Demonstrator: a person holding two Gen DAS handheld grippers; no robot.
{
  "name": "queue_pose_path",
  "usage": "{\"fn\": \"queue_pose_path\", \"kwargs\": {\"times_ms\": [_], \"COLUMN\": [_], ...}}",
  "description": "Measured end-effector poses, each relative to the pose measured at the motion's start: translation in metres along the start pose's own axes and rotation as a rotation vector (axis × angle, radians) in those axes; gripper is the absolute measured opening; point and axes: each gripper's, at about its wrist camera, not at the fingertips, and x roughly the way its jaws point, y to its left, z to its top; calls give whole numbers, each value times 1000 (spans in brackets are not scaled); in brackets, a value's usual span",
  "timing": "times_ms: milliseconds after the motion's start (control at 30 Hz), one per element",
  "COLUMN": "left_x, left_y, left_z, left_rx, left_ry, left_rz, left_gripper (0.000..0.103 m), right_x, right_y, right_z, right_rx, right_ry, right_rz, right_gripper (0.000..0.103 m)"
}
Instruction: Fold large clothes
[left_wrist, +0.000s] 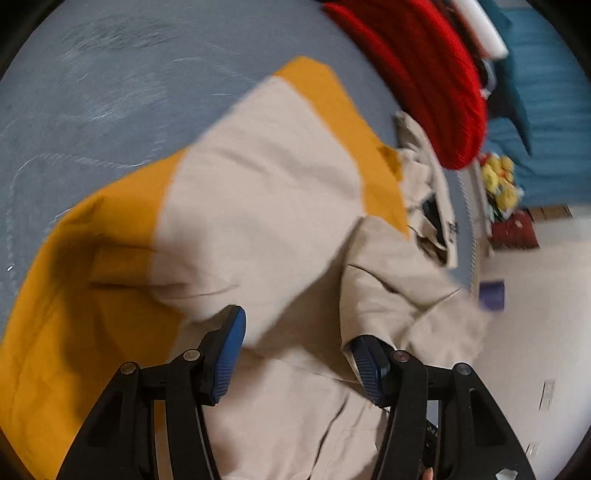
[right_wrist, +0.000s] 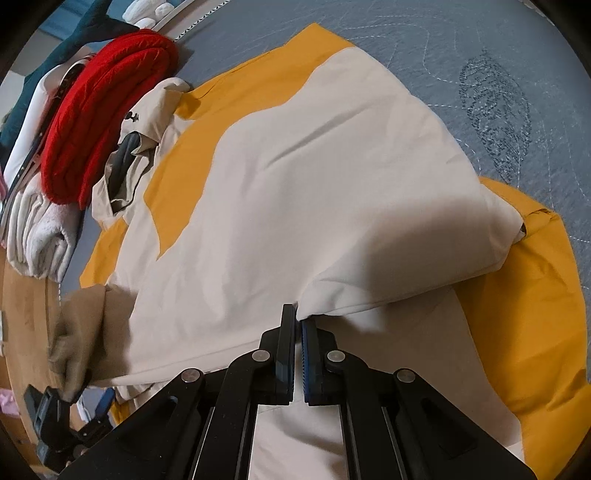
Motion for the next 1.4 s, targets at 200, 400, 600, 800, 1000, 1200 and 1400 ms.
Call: {"fn": "queue_pose_path", "kwargs": {"times_ms": [200, 400, 600, 800, 1000, 1200, 1400], "left_x": [-25, -11, -15, -21, -43, -26, 19], "left_y": [-5, 1, 3, -9, -15, -45, -14], "left_z": [10, 21, 23, 25, 26, 18, 22], "left_rx": [67, 85, 126, 177, 219, 413, 373], "left_ry": [-131, -60, -95, -113, -272, -199, -55], "left_rz": [97, 84, 124, 176, 320, 237, 340], "left_gripper": [49, 47, 6, 12, 15, 15, 15], "right_x": [0, -2, -4, -46, -40, -46, -20], "right_y": [-2, -7, 1, 32, 13, 36, 17], "right_z": [2, 8, -8, -21, -7, -22, 7], "right_rx": [4, 41, 43, -65, 36, -79, -86], "right_ry": [-19, -6, -3, -203, -144, -171, -118], "right_rz": [-52, -41, -52, -37, -15, -28, -58], "right_gripper": [2, 7, 13, 20, 27, 27, 36]}}
